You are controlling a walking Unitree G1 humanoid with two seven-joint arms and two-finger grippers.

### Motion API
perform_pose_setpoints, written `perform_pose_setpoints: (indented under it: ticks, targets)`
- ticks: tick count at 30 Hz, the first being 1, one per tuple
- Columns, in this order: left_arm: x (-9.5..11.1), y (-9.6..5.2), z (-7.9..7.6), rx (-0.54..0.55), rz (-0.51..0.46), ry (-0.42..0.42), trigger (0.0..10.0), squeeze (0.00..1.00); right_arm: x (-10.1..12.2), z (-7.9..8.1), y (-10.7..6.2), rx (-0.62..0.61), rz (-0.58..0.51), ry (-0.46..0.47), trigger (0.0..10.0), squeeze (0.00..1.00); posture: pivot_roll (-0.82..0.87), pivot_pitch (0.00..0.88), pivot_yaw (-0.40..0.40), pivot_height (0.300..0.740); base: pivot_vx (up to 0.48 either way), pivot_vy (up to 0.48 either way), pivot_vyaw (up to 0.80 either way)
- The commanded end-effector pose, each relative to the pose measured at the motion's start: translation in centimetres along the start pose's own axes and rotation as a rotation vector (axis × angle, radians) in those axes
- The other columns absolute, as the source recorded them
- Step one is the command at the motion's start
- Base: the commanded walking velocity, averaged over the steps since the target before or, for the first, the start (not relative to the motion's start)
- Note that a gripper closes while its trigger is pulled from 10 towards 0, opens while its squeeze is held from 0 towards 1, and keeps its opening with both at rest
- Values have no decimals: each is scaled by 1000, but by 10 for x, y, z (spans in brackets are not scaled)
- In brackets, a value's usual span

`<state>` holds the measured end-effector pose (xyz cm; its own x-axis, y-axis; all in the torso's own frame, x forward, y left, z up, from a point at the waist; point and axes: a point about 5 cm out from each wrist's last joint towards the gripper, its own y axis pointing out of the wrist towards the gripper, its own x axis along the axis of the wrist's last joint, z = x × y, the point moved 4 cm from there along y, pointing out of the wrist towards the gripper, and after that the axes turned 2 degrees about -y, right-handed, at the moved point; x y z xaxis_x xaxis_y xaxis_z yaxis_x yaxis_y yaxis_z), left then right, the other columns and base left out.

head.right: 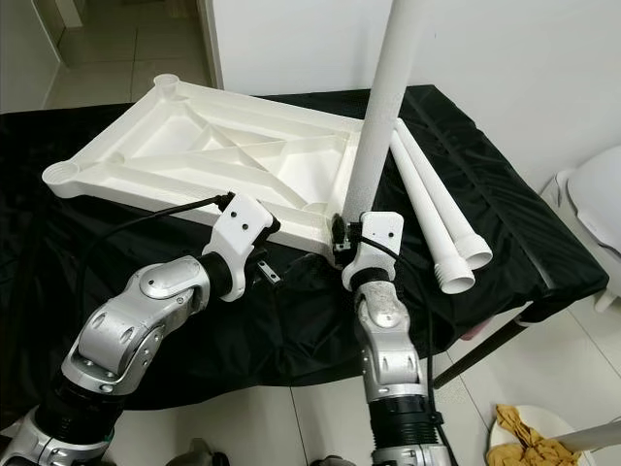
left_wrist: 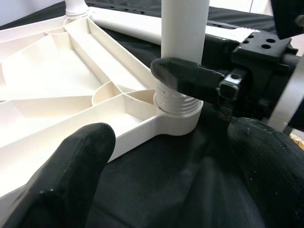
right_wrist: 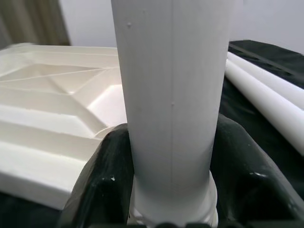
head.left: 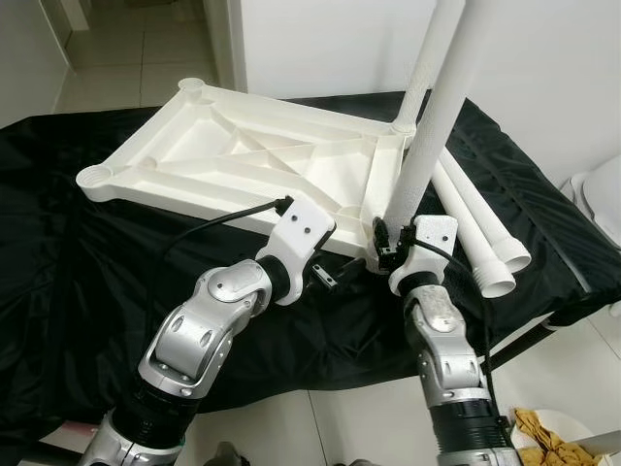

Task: Building children table

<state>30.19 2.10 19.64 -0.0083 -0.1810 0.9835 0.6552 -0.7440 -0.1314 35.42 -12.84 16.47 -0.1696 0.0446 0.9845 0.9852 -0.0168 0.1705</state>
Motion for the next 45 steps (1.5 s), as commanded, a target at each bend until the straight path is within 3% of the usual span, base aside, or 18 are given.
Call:
perform_pose_setpoints:
  ticks: [1,6,8,9,10,15,21,22,34,45]
  targets:
    - [0,2,-1,-4,-2,3,10000,0,-7,0,3,-24,26,-5,0,0,-70,79,8,740,0,0,0]
    - [1,3,0,-3,-3,5,10000,0,-13,18,7,4,56,15,0,0,-63,79,6,740,0,0,0]
    - [1,3,0,-3,-3,5,10000,0,-13,18,7,4,56,15,0,0,-63,79,6,740,0,0,0]
    - [1,3,1,0,-3,7,10000,0,-14,22,7,7,63,17,10000,0,-63,79,6,740,0,0,0]
    - [1,2,3,8,-1,11,10000,0,-14,27,7,25,63,35,10000,1000,-51,77,1,740,0,0,0]
    - [0,2,5,22,0,12,10000,0,-9,33,5,60,40,68,10000,1000,-53,73,-3,740,0,0,0]
    - [0,3,6,26,-3,13,10000,0,-4,32,5,100,11,45,10000,1000,-58,63,-5,740,0,0,0]
    - [0,5,6,28,-8,18,10000,0,0,30,7,143,-13,12,10000,0,-58,60,-9,740,0,0,0]
    - [-10,16,10,37,20,22,10000,0,11,17,16,181,-63,-18,10000,0,-67,46,-19,740,0,0,0]
    - [-8,26,12,56,14,0,10000,0,11,16,4,307,-71,-26,10000,0,-66,40,-16,740,0,0,0]
